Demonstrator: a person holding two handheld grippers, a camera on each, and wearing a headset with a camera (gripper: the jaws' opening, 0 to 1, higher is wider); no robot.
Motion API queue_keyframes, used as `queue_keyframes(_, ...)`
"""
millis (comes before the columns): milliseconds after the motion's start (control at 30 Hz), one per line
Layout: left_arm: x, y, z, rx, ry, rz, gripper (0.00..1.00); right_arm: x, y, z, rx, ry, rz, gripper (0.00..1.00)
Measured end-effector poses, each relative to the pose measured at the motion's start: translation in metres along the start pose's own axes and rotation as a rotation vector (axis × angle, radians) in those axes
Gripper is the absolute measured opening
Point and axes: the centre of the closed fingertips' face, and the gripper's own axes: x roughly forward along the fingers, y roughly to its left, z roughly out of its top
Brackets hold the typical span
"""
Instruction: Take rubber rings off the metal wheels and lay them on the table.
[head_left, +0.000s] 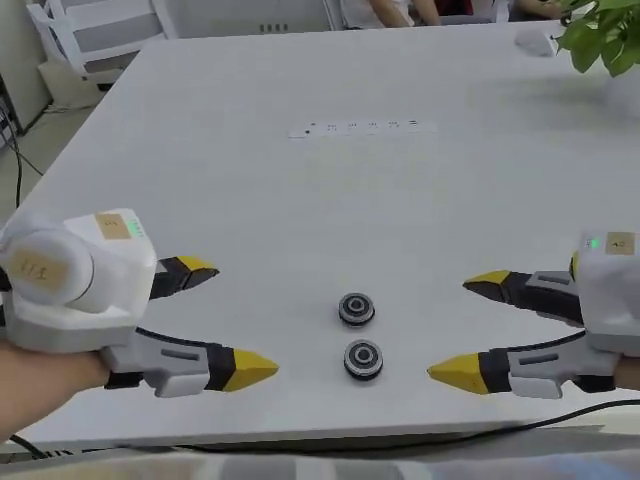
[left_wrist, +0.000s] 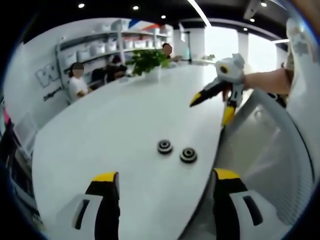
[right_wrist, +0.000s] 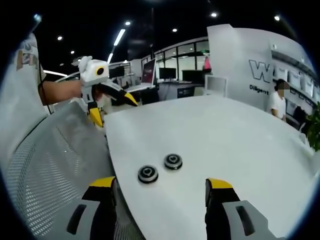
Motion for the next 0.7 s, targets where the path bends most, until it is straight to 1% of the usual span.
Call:
queue_keyframes(100,0.004,0.001,0.003,0.009,0.001,-0.002,0.76,0.001,-0.001,0.001,-0.003,0.001,0.003,0.7)
queue_keyframes(200,0.007,0.0,0.005,0.012,0.002,-0.01,0.76,0.003,-0.001,0.007,0.018,-0.022,0.011,0.7)
queue_keyframes(367,0.013,0.0,0.006,0.019,0.007,-0.019,0.75,0.006,-0.002,0.007,0.008,-0.018,0.014,0.69)
queue_keyframes(467,0.017,-0.001,0.007,0.017,0.009,-0.028,0.75,0.008,0.001,0.011,0.008,-0.031,0.023,0.69)
queue_keyframes(700,0.024,-0.005,0.009,0.023,0.021,-0.045,0.73,0.014,0.001,0.002,-0.019,0.001,0.031,0.68)
